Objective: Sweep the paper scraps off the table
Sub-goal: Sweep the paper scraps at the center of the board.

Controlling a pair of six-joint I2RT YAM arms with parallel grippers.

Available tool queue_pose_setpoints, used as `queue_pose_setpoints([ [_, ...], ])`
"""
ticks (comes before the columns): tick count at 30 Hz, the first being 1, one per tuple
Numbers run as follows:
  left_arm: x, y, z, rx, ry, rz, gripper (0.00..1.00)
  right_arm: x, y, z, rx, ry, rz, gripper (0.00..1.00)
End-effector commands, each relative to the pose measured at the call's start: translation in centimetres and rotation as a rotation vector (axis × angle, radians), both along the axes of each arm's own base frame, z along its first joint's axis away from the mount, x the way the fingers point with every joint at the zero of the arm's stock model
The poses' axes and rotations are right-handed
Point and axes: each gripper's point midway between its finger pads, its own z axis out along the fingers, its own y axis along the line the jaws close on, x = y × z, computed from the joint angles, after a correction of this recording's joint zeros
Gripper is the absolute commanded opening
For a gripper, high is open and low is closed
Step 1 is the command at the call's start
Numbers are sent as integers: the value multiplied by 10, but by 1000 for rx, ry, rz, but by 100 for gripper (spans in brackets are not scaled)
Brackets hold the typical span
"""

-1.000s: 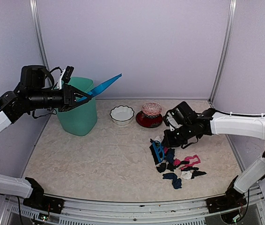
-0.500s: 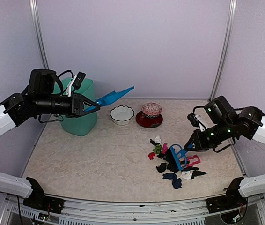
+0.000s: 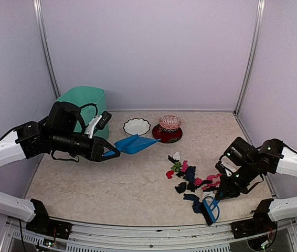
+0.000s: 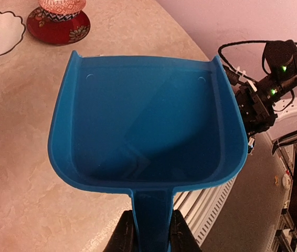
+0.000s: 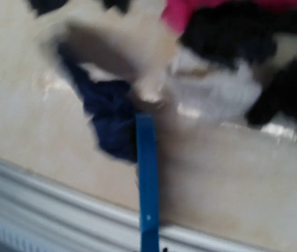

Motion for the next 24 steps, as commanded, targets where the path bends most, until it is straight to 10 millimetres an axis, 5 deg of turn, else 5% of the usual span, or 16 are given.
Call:
queue_pose_setpoints([
  [1, -8, -5, -29, 103, -28, 5, 0, 34, 17, -6, 11, -108, -48, 0],
  [12, -41, -22, -93, 280, 0, -47, 0, 91, 19, 58, -33, -339, -173, 0],
  [17, -53, -26, -111, 345, -26, -95, 0, 80, -10, 94, -76, -376, -218, 0],
  [22, -68, -41, -126, 404, -74, -186, 0, 57, -67, 89, -303, -332, -306, 0],
  [24, -76, -48, -132, 435, -107, -230, 0, 51, -74, 83, -336, -318, -291, 0],
])
